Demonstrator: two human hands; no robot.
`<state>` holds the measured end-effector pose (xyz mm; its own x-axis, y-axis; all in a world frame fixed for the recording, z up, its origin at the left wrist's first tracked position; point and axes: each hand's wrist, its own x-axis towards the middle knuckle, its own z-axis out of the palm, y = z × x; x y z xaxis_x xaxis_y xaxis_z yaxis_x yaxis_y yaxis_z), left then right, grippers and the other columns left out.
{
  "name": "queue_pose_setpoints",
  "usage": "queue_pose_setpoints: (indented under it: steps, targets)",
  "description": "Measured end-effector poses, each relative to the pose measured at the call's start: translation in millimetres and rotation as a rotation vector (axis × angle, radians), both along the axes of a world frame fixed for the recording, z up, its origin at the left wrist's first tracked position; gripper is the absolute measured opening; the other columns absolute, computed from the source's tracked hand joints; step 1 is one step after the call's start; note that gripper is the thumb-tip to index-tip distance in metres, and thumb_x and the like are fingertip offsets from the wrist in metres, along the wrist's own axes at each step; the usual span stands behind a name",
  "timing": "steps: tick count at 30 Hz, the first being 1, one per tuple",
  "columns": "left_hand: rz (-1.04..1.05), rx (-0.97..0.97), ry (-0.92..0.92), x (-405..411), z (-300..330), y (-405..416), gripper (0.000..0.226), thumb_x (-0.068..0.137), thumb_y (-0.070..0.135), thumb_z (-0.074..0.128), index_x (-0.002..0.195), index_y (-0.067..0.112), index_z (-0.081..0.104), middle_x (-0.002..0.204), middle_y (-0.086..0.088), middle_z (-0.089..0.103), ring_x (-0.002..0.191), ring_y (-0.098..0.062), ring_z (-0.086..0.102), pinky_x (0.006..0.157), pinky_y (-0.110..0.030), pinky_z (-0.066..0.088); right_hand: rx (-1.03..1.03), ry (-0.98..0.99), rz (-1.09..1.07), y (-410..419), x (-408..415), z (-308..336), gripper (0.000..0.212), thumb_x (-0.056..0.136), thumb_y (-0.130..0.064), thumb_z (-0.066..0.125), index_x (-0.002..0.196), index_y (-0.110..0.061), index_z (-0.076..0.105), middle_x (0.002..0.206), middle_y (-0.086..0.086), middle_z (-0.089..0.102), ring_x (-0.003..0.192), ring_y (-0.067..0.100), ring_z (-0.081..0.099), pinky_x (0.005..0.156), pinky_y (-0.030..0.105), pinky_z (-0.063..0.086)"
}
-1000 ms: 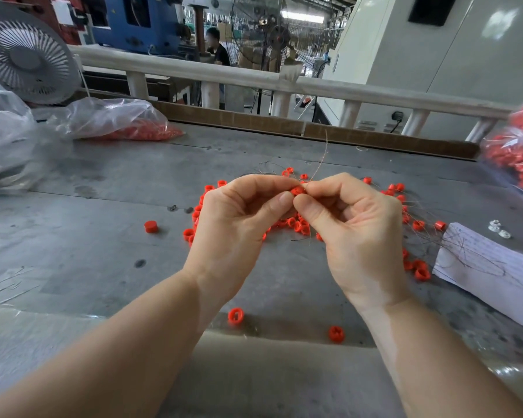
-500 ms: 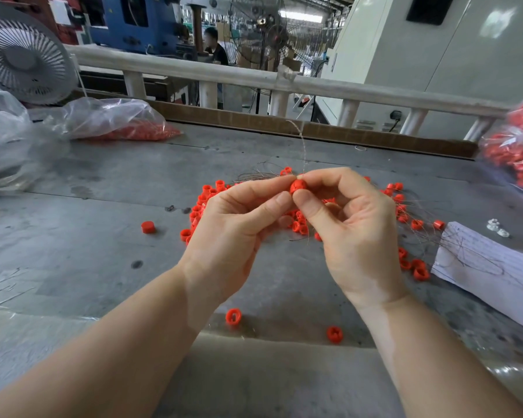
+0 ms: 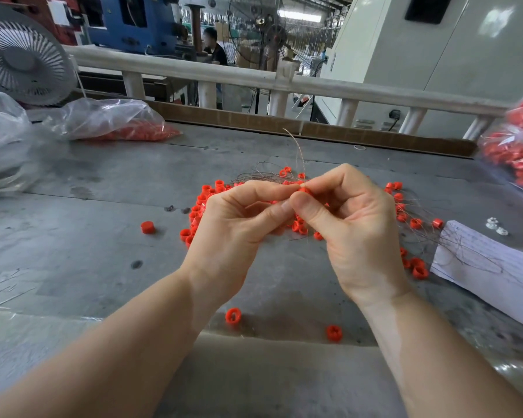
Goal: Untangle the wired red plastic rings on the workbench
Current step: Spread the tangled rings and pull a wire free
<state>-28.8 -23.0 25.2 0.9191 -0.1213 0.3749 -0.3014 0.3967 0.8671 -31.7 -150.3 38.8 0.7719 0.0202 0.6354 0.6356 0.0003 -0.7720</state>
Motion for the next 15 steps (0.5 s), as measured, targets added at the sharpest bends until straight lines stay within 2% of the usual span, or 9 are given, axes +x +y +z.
queue_pose_setpoints:
  steps: [3, 5, 11, 15]
  targets:
    - [0.037, 0.031, -0.022, -0.5, -0.4, -1.3, 0.010, 0.060, 0.027, 0.076, 0.070, 0.025, 0.075, 0.071, 0.008, 0.068, 0.065, -0.006, 0.061, 0.055, -0.015, 0.045, 0.060, 0.035, 0.045, 0.1, -0.6, 0.4, 0.013, 0.074, -0.003, 0.067, 0.070, -0.010, 0.058, 0.059, -0.009, 0.063, 0.054, 0.000, 0.058, 0.054, 0.013, 0.045]
    - [0.050, 0.035, -0.029, -1.1, -0.3, -2.5, 0.011, 0.059, 0.030, 0.075, 0.069, 0.024, 0.074, 0.070, 0.009, 0.067, 0.065, -0.005, 0.061, 0.054, -0.014, 0.044, 0.084, 0.067, 0.051, 0.2, -0.6, 0.3, 0.011, 0.074, -0.004, 0.067, 0.069, -0.007, 0.058, 0.059, -0.008, 0.063, 0.054, 0.003, 0.057, 0.054, 0.017, 0.046]
    - [0.081, 0.071, -0.091, -2.7, -0.7, -3.4, 0.005, 0.064, 0.022, 0.072, 0.068, 0.024, 0.073, 0.073, 0.007, 0.066, 0.066, -0.006, 0.060, 0.055, -0.016, 0.045, 0.155, 0.175, 0.083, -3.1, 0.8, 0.8, 0.010, 0.069, -0.007, 0.069, 0.063, -0.013, 0.064, 0.062, 0.003, 0.065, 0.062, 0.020, 0.060, 0.061, 0.032, 0.051]
    - [0.091, 0.088, -0.061, -3.5, 1.0, -1.9, 0.011, 0.067, 0.021, 0.072, 0.078, 0.023, 0.075, 0.081, -0.002, 0.069, 0.067, -0.010, 0.063, 0.055, -0.017, 0.046, 0.211, 0.235, 0.120, -2.1, 0.7, 1.0, 0.009, 0.066, -0.015, 0.076, 0.063, -0.018, 0.068, 0.062, 0.000, 0.066, 0.059, 0.011, 0.058, 0.058, 0.021, 0.048]
